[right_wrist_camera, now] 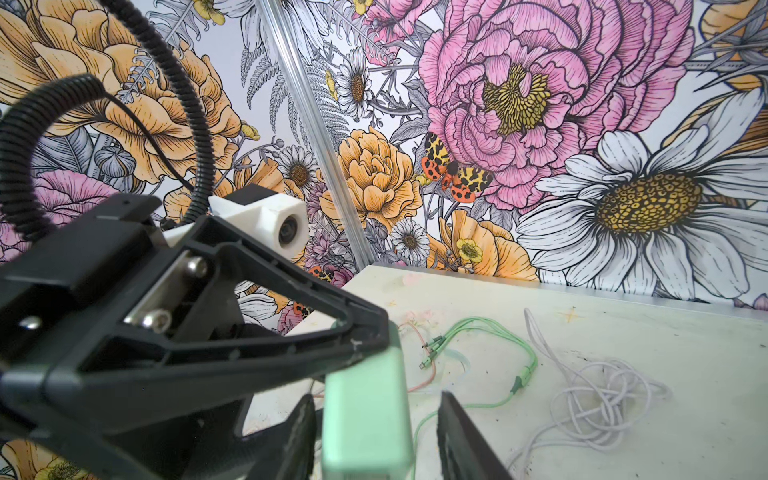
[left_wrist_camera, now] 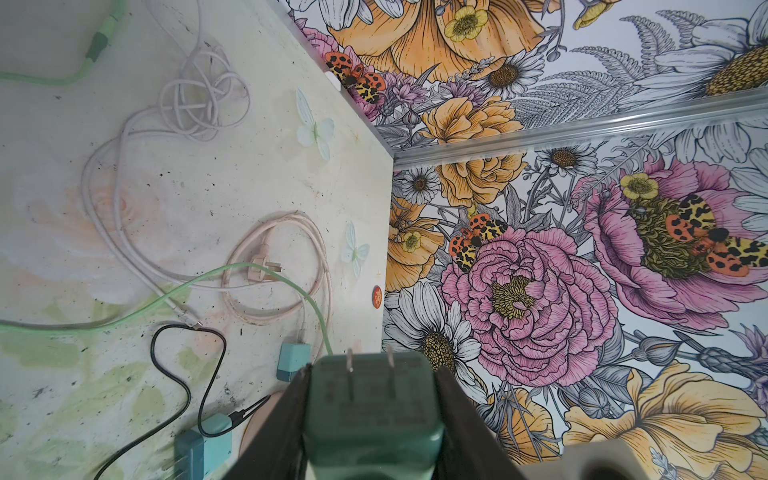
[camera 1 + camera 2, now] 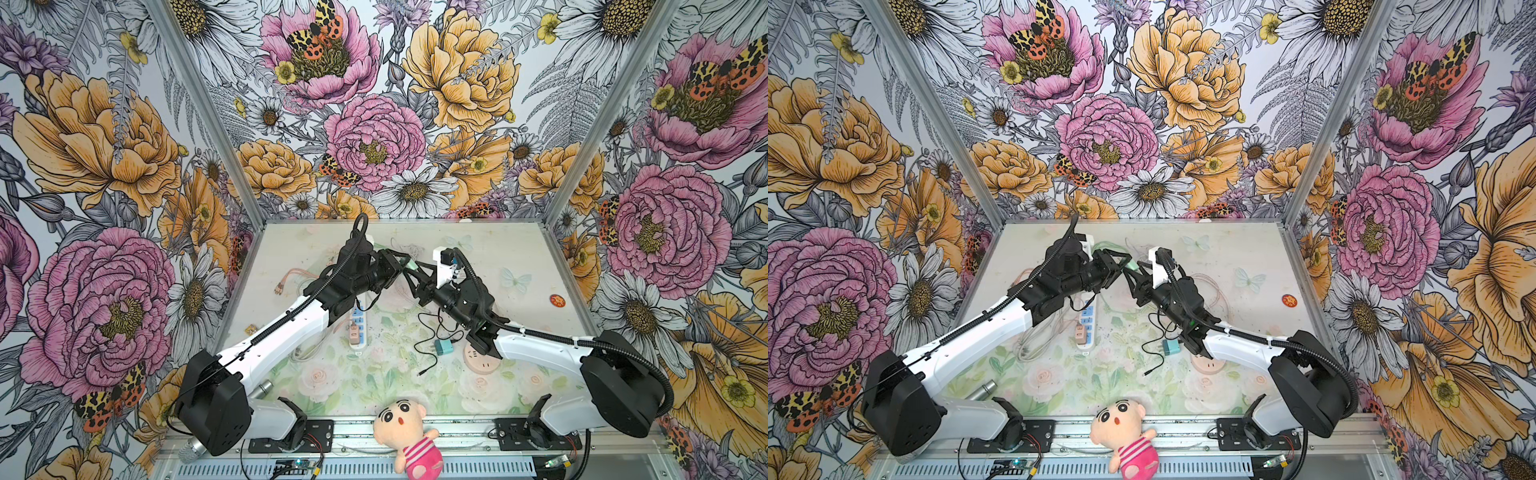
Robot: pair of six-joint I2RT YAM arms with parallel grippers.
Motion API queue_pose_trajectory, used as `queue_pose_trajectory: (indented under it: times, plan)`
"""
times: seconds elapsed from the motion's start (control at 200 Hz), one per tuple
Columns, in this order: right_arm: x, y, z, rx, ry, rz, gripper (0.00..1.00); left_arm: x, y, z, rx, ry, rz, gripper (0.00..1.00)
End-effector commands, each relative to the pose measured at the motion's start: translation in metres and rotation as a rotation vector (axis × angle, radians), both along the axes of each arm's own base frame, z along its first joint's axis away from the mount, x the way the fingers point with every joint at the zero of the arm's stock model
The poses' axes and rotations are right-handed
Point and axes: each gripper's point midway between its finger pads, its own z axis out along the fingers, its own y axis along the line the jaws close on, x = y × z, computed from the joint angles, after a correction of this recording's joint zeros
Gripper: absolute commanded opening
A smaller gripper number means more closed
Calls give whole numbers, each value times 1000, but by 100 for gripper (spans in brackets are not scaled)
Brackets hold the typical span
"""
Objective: Insert the plug
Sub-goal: 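Close the right gripper on the light green charger held by the left gripper, then open the left gripper to release the charger while the right gripper holds it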
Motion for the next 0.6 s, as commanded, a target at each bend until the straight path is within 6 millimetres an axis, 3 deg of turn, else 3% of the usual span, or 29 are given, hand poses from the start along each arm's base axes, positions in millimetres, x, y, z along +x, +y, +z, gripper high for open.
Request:
queue_pose_trajectory:
  times: [0.0,0.245,0.33,0.4,0.595]
  plan:
    - [4,0,12,27,-15,-3,42,-4,-8,16,-19,-36,-35,25]
    - [9,-4,11,37,0,-24,15,-5,-11,19,-21,-44,-47,25]
    - [11,-4,10,32,11,-26,2,-6,-13,19,-17,-52,-63,37]
    - [12,-3,9,25,22,-25,0,-6,-14,20,-14,-58,-71,51]
    - [10,-7,10,-10,29,-5,0,-7,3,11,77,-50,-33,62]
